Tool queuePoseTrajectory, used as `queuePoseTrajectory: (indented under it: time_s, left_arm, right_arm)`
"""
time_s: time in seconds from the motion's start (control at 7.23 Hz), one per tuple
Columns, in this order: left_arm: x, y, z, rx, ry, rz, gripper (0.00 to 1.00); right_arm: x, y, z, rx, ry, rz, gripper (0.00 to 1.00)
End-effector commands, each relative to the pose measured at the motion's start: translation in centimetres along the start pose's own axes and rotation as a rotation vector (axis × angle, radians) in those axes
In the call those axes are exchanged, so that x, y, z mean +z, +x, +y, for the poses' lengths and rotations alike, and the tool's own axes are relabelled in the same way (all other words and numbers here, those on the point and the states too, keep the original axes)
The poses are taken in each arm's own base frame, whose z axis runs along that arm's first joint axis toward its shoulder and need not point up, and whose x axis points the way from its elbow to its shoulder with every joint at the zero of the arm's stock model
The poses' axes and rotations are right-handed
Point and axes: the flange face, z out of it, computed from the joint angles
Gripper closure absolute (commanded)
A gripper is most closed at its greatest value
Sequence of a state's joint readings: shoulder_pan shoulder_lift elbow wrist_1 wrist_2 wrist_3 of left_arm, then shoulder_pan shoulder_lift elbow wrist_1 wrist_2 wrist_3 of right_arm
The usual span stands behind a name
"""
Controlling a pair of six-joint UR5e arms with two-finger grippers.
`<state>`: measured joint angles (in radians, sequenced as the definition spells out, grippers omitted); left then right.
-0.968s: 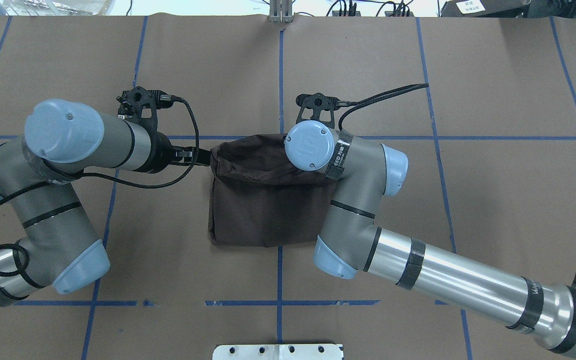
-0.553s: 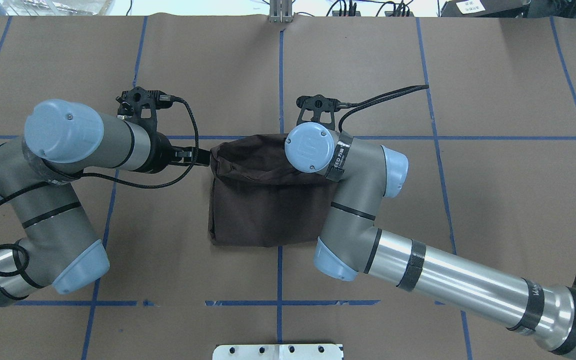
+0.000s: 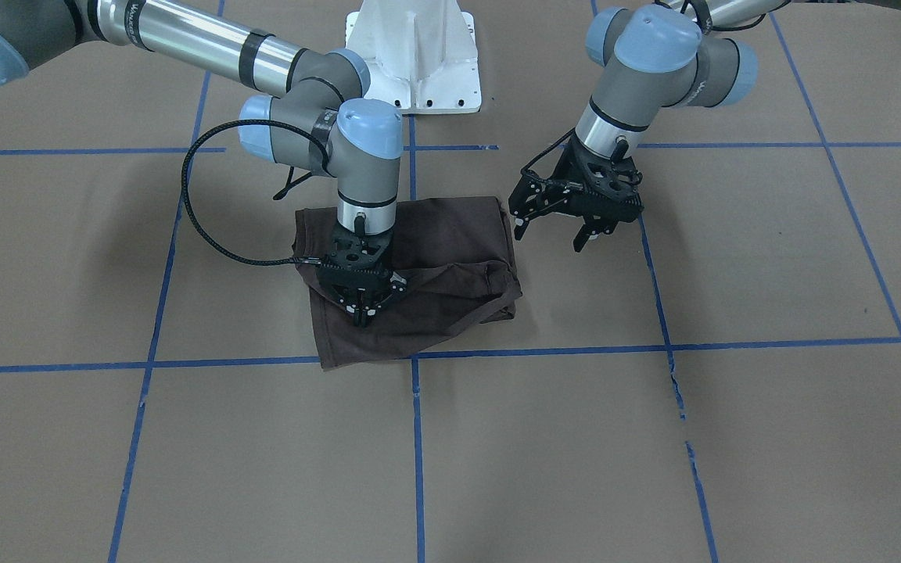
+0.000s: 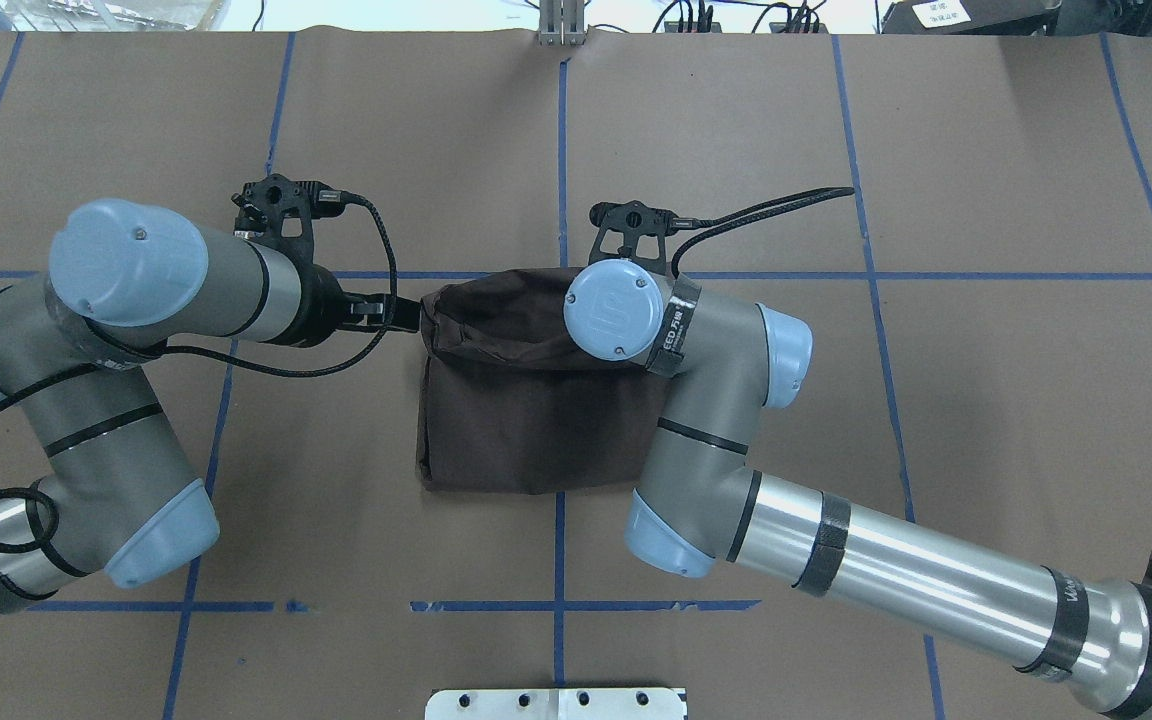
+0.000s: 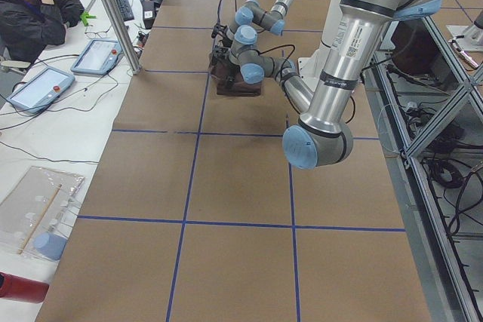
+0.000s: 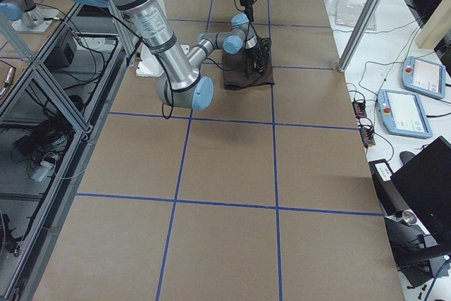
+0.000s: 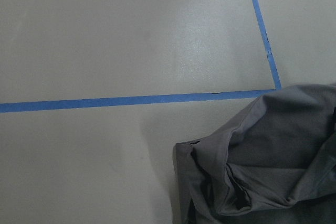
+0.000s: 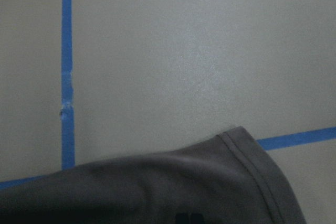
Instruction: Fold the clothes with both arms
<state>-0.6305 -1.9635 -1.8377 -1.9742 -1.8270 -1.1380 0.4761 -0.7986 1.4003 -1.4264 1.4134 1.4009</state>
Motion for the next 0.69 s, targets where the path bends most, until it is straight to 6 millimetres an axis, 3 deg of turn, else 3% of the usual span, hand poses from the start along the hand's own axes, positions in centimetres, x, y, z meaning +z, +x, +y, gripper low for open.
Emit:
queuePoseTrajectory:
  time_s: [0.0,0.41,0.55]
  left_arm:
    - [0.0,0.0,0.1,0.000,-0.001,0.000,0.00]
    - [0.1,0.0,0.2,0.001,-0.003,-0.001,0.00]
    - [0.1,0.0,0.2,0.001,-0.003,-0.001,0.00]
  right_arm:
    - [-0.1,-0.3,0.0,0.004,-0.001,-0.003,1.00]
    - [0.7,1.8,-4.8,0.050,0.038,0.032,1.00]
    - [1.9,2.5,-5.2,0.055,0.040,0.059,1.00]
